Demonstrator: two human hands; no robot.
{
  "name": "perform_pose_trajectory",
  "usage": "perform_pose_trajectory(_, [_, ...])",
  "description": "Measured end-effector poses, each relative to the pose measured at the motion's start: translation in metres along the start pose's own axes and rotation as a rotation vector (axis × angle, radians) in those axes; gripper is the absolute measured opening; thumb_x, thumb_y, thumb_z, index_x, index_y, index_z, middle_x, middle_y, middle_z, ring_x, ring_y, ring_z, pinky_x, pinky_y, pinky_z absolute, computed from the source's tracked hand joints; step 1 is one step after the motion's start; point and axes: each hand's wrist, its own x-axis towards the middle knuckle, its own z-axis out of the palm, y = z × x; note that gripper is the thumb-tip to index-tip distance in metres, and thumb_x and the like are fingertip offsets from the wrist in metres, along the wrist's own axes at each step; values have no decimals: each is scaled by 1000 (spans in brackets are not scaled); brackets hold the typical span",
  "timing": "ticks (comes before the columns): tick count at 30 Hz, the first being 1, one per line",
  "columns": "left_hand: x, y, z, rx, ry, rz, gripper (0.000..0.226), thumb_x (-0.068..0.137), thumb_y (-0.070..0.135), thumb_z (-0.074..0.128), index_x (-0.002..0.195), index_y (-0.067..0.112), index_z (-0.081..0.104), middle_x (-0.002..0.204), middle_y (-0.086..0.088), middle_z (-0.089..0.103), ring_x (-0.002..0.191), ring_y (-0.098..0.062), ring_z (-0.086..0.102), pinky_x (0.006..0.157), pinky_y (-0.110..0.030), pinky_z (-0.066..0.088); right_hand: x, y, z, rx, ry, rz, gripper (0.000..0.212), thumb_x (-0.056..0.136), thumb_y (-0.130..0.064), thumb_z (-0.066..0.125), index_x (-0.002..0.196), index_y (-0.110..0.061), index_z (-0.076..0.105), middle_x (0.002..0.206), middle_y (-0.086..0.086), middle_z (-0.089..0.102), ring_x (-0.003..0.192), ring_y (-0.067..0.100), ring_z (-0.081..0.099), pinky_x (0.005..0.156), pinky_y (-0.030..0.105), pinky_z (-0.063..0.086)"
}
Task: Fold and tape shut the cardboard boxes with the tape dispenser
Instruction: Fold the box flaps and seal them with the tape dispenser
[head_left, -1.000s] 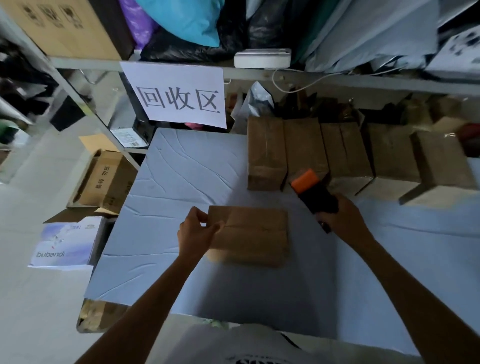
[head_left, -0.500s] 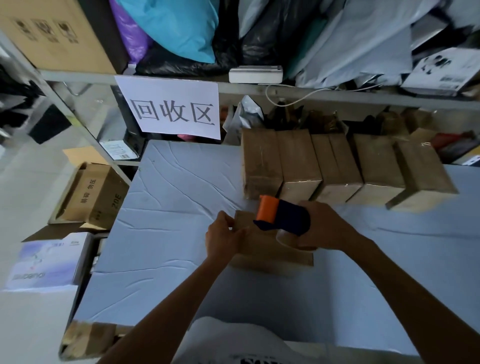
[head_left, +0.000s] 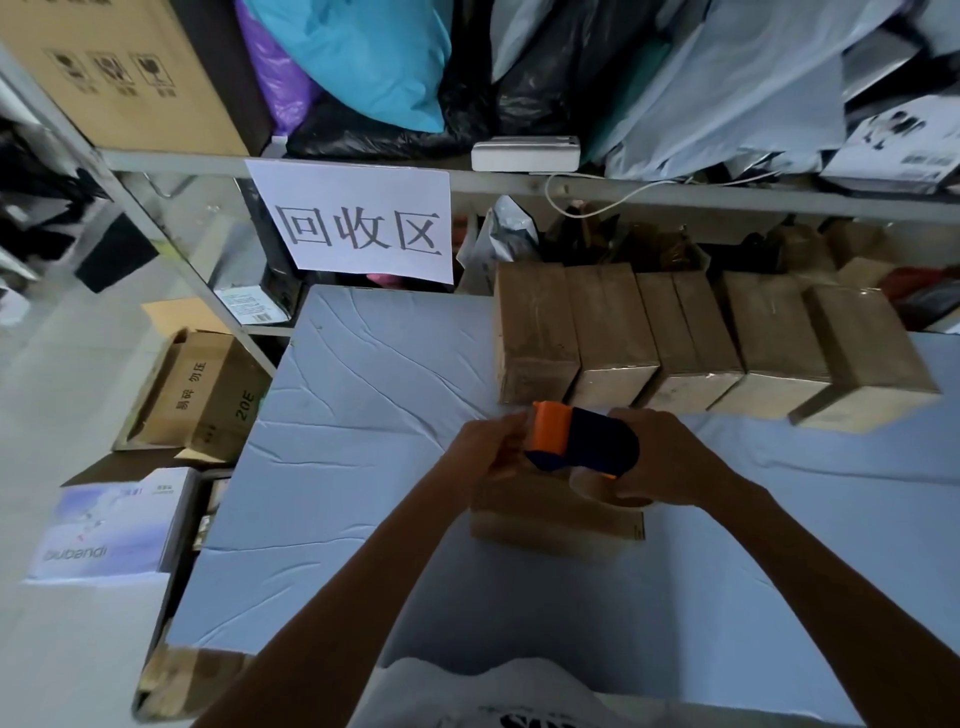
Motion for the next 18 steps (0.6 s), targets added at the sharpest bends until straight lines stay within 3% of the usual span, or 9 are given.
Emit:
perform_pose_trajectory(3, [2,-2,-5,47,-3,106,20,93,14,56,75,9,59,62,-4,53,52,-8,50,46,-14,41,2,1,2,-5,4,-18,46,64,-30,85,74,-35,41,64,-18,48,59,-2,48,52,8,30])
perform_pose_trajectory(6, [2,-3,-9,99,-12,142,15,94,12,56,83,4,61,63,-3,55,50,-4,53,49,-12,44,4,2,5,-37,8,10,41,65,-31,84,90,-23,52,71,-15,53,64,3,52,55,6,32])
perform_pose_trajectory(10, [1,-3,-16,86,-33,134,15,94,13,56,85,4,63,67,-4,57,57,-7,54,55,-15,47,4,-1,13,-9,84,0,71,61,-53,80,114,-28,40,82,-16,56,68,3,59,59,11,47])
perform_pose_trajectory(14, [2,-5,-23,201,7,139,16,93,15,59,82,5,65,67,-3,58,62,-9,56,57,-16,49,7,-6,19,-60,167,-64,72,59,-74,65,115,-33,49,91,-21,57,77,2,57,70,15,48])
perform_pose_trajectory(18, [3,-12,-25,462,119,259,31,95,15,56,64,11,59,57,-1,55,53,-7,54,53,-15,45,13,-7,18,-83,97,-101,64,59,-71,67,111,-36,54,84,-22,59,75,-1,59,72,18,52])
